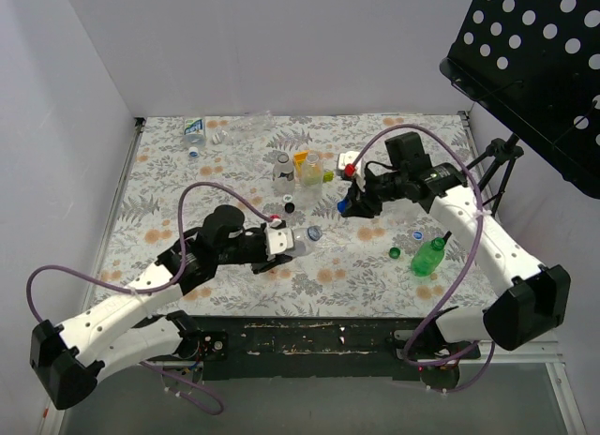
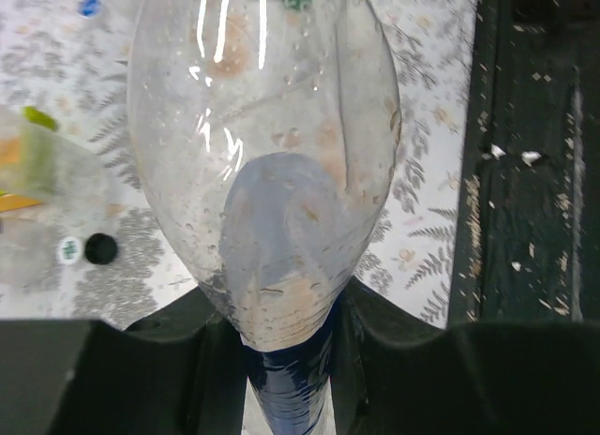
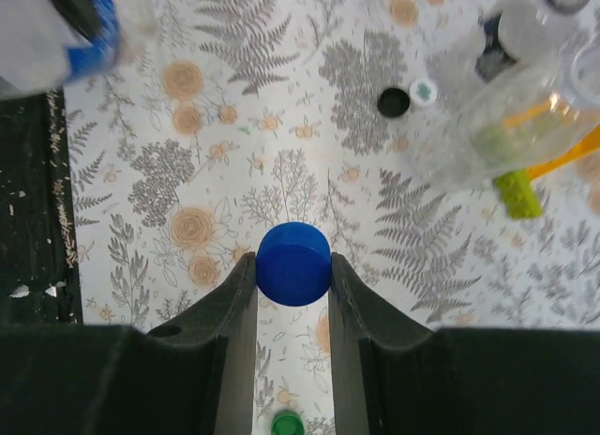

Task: Unscrew the bottle caps
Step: Place the bottle cap at the center of the board.

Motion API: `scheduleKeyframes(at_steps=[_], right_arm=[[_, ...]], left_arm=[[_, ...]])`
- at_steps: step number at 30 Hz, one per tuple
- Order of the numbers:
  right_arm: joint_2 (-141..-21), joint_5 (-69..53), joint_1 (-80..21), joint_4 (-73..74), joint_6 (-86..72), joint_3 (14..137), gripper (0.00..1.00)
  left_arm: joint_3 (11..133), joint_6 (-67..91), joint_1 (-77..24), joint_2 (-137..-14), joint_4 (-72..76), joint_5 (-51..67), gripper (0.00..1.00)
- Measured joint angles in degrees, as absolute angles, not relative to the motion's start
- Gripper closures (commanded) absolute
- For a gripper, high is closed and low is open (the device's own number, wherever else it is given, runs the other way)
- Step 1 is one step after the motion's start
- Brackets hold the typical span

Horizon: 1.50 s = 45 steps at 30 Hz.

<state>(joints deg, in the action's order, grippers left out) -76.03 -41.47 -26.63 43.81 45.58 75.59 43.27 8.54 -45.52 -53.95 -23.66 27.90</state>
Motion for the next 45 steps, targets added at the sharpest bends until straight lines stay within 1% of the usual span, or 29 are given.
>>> scheduleKeyframes(at_steps=[6, 13, 18, 25, 34, 43, 44, 45], right_arm=[[-82.5, -31.2, -26.6, 31.8, 31.6, 66.5, 0.83], [-92.7, -20.7, -26.7, 22.9, 18.1, 65.8, 0.78], [-98.6, -15.4, -26.7, 20.2, 12.7, 65.8, 0.77], [-103.4, -13.4, -26.4, 19.7, 9.8, 68.3, 0.75], [-111.0, -13.7, -24.0, 20.2, 8.4, 76.8, 0.72], [-115.8, -13.9, -23.4, 22.0, 7.9, 81.9, 0.62], [-115.9, -13.9, -23.4, 22.4, 7.9, 82.1, 0.58], [-115.9, -14.1, -23.4, 22.7, 7.9, 82.4, 0.57]], left_arm=[[39.2, 15.1, -43.8, -45.8, -14.1, 19.9, 0.83], [35.9, 21.1, -42.3, -42.7, -6.9, 8.6, 0.85], [31.6, 22.9, -42.1, -41.0, -2.9, 2.5, 0.85], [26.5, 24.4, -42.1, -36.3, 1.8, -2.3, 0.83], [25.6, 25.6, -42.1, -36.6, 4.0, -2.7, 0.83], [25.2, 26.0, -42.1, -36.7, 5.0, -2.6, 0.83], [25.1, 26.0, -42.1, -36.7, 5.1, -2.6, 0.83], [25.0, 26.0, -42.1, -36.7, 5.1, -2.6, 0.83]])
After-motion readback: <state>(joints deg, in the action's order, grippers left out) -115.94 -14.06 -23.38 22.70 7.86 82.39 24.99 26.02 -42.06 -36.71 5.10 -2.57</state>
